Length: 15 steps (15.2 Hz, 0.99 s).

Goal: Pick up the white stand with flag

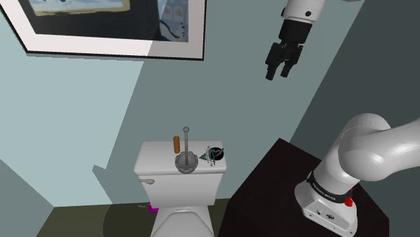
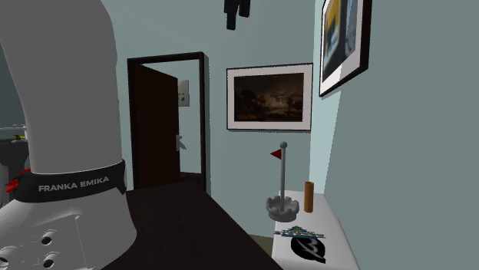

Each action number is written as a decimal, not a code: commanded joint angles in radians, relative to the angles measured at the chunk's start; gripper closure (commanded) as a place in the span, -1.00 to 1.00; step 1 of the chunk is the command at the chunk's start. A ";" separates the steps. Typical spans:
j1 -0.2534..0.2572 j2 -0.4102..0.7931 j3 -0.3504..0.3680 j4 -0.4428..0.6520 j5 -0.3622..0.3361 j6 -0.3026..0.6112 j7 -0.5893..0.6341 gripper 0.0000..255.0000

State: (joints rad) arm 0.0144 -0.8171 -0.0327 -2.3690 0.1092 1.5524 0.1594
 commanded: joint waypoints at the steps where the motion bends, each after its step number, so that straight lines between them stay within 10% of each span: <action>1: 0.000 0.000 0.000 0.000 0.000 0.000 0.000 -1.00; 15: 0.022 0.330 0.079 -0.177 0.060 0.506 0.046 -1.00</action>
State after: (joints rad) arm 0.0325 -0.5249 0.0374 -2.5465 0.1628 2.0170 0.1987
